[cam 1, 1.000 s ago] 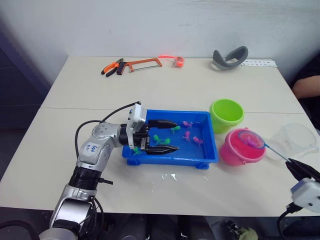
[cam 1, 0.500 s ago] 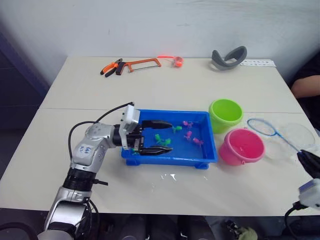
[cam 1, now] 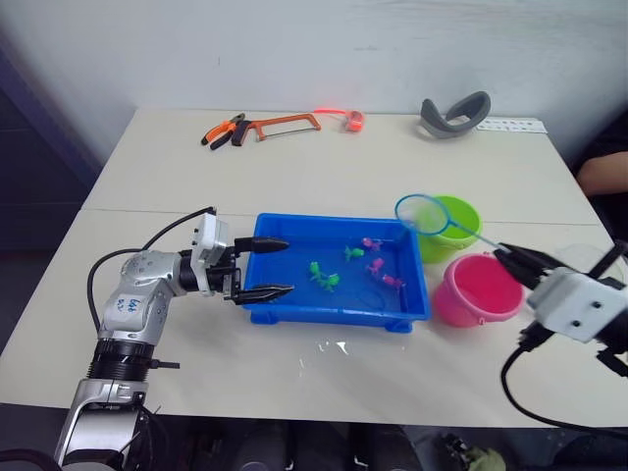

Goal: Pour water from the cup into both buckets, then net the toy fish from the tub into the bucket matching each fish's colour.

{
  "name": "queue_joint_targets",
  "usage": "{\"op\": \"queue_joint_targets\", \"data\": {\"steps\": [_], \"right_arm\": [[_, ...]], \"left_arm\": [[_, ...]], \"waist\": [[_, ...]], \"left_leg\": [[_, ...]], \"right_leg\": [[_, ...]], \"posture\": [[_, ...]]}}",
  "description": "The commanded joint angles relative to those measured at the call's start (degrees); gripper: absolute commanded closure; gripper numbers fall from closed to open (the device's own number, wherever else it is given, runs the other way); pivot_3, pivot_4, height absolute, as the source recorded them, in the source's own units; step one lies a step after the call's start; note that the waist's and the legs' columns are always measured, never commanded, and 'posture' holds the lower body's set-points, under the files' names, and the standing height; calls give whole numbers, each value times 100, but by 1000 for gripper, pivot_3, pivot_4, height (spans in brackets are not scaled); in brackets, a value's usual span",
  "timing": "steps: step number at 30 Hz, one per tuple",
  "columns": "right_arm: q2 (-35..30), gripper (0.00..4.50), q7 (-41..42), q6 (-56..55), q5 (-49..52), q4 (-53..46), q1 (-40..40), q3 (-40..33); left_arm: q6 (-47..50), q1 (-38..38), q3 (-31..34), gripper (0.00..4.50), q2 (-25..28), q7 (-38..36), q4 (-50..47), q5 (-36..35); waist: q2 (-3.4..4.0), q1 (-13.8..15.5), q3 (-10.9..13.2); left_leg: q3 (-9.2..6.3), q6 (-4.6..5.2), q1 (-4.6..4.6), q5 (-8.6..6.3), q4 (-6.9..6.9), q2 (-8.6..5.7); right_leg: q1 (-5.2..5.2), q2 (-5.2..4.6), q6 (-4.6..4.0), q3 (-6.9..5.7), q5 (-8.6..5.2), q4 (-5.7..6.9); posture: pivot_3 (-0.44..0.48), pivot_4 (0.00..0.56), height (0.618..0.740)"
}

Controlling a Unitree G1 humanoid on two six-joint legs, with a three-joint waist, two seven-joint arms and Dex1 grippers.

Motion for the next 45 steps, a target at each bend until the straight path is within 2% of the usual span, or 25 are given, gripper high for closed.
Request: {"op": "queue_joint_targets", "data": {"steps": [1,5,8,21,34,45], "right_arm": [[-114,4500,47,640,-197,-463,-203,563],[-484,4500,112,1077,-1064,-356,-592,1460],[-583,4500,114,1072,-1393,-263,-808,1653],[-951,4500,823,1154,-1653,46,-1756,2010],[-1518,4500,1737,1142,-1631,175,-1938,2002],[-1903,4500,2578,1267,-1385,179,-2355,2327]], "left_arm": [[42,75,70,48,80,57,-264,-48],[122,123,43,48,112,105,-420,-50],[162,165,42,48,127,129,-512,-63],[123,334,24,48,72,232,-672,-68],[95,272,-9,48,-61,293,-600,-57],[63,88,-89,48,-217,337,-495,5]], "waist": [[0,-21,0],[0,-30,0],[-1,-30,0],[-1,-32,0],[-2,-32,1],[-3,-32,2]], "left_leg": [[1,1,0,0,0,0],[6,1,-1,0,2,-1],[5,0,-1,0,3,-1],[5,-2,-1,1,2,0],[5,-3,-2,0,2,0],[4,-3,-2,0,2,0]], "right_leg": [[0,0,0,-1,0,0],[-3,2,0,-4,0,5],[-4,2,0,-3,0,7],[-5,5,0,-5,0,5],[-4,4,0,-5,0,3],[-3,4,0,-6,0,2]], "posture": [[0,150,740],[0,150,740],[0,150,740],[0,150,740],[0,150,740],[0,150,740]]}}
